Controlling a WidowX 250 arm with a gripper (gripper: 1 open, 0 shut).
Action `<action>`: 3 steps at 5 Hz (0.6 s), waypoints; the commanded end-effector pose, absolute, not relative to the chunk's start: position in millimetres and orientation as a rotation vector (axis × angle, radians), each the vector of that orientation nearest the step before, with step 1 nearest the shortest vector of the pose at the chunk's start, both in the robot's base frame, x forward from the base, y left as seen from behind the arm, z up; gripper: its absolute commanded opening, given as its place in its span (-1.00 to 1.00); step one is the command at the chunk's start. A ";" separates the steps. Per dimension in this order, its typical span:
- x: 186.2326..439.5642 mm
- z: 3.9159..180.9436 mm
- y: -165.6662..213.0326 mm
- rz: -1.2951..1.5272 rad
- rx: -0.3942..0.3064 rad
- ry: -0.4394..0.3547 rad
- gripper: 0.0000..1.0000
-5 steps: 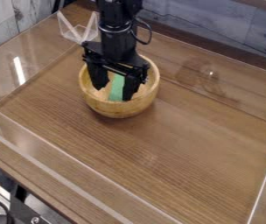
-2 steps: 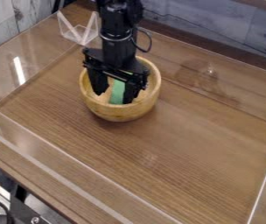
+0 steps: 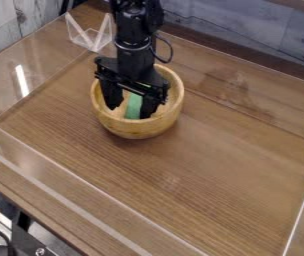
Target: Move green stick from inside the wooden bowl to the table next to it
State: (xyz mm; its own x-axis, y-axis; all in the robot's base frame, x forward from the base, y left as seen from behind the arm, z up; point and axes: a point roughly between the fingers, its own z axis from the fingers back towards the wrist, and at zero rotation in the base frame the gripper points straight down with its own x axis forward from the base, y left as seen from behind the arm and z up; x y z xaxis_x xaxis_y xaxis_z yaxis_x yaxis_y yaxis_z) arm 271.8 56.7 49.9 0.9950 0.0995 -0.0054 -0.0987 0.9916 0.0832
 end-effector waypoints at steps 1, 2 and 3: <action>277.7 50.7 57.8 0.100 0.097 -0.022 1.00; 278.5 43.9 57.6 0.102 0.104 -0.022 1.00; 279.3 38.2 56.9 0.104 0.110 -0.024 1.00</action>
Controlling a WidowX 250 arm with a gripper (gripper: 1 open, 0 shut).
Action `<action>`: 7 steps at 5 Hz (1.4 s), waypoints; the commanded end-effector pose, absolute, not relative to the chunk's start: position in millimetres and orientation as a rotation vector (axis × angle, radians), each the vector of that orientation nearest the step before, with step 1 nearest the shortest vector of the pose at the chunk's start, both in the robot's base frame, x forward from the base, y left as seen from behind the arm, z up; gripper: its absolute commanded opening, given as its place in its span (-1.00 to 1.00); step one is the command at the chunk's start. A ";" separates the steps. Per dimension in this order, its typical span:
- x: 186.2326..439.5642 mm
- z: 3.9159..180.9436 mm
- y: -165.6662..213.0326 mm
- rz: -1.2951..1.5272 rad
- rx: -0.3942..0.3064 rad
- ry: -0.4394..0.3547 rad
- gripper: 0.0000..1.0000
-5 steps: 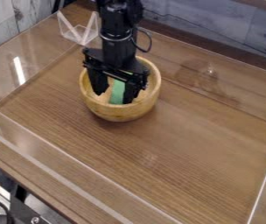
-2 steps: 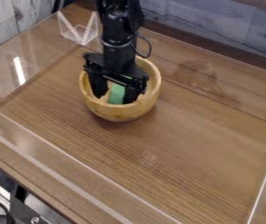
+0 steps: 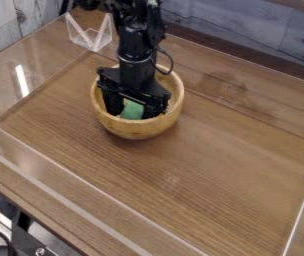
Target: Move green stick from inside the wooden bowl to the table next to it
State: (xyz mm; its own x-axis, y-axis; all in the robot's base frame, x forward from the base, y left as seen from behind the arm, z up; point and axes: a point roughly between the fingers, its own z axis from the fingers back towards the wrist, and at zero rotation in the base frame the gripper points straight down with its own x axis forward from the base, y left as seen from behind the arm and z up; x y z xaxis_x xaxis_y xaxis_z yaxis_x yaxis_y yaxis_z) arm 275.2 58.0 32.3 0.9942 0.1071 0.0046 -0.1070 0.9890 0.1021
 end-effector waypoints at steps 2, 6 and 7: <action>279.3 35.0 56.5 0.110 0.108 -0.023 -1.00; 278.1 44.7 53.8 0.120 0.071 -0.011 -1.00; 278.0 45.7 52.9 0.121 0.063 -0.008 -1.00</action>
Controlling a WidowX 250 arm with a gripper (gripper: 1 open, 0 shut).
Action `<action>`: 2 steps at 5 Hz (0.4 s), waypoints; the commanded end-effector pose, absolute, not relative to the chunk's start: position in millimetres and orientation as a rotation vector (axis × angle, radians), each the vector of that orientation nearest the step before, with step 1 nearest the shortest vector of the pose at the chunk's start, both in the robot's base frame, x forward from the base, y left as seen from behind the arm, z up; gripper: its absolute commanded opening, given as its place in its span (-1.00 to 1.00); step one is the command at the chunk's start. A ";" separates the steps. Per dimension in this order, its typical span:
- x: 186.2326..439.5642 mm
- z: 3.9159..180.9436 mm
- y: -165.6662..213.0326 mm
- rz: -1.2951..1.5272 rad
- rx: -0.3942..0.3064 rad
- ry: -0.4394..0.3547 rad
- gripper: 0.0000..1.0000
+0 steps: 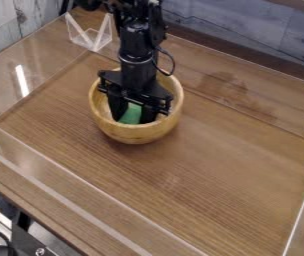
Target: Move green stick from inside the wooden bowl to the table next to it
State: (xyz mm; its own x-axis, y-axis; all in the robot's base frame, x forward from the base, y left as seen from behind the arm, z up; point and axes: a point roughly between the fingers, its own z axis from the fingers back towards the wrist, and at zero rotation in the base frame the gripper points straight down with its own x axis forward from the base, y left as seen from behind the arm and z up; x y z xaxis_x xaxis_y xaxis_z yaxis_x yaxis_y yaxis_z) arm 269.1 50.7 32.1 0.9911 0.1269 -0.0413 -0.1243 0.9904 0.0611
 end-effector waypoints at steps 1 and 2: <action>277.9 47.1 51.8 0.123 0.054 -0.006 -1.00; 277.9 48.5 50.7 0.124 0.046 -0.004 -1.00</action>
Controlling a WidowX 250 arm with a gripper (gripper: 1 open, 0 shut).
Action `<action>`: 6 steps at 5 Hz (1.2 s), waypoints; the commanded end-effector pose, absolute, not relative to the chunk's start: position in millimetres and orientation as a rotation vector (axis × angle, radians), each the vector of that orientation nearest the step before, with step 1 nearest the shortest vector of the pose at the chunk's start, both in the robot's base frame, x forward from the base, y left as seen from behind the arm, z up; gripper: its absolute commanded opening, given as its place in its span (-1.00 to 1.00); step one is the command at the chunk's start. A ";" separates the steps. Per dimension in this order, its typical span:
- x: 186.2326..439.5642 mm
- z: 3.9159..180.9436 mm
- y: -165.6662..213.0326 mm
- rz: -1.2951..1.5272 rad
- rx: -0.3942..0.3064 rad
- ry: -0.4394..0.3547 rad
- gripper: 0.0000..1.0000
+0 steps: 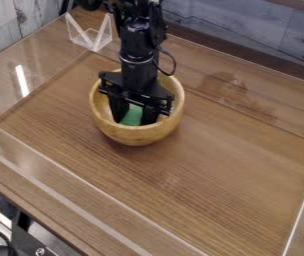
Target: Move green stick from inside the wooden bowl to the table next to it
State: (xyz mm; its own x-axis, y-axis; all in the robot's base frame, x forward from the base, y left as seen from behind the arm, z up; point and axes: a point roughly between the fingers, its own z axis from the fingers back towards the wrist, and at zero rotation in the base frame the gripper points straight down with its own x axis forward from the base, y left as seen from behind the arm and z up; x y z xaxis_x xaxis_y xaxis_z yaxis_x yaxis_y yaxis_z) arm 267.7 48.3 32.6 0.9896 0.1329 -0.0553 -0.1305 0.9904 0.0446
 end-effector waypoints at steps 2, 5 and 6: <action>277.8 50.9 48.4 0.127 0.031 -0.001 -1.00; 277.7 53.5 44.6 0.128 0.012 0.003 -1.00; 277.7 54.5 43.2 0.128 0.005 0.004 -1.00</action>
State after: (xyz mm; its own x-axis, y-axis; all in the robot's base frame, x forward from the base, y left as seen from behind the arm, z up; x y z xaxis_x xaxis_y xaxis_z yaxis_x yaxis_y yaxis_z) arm 265.9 41.3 34.8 0.9877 0.1328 -0.0828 -0.1329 0.9911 0.0050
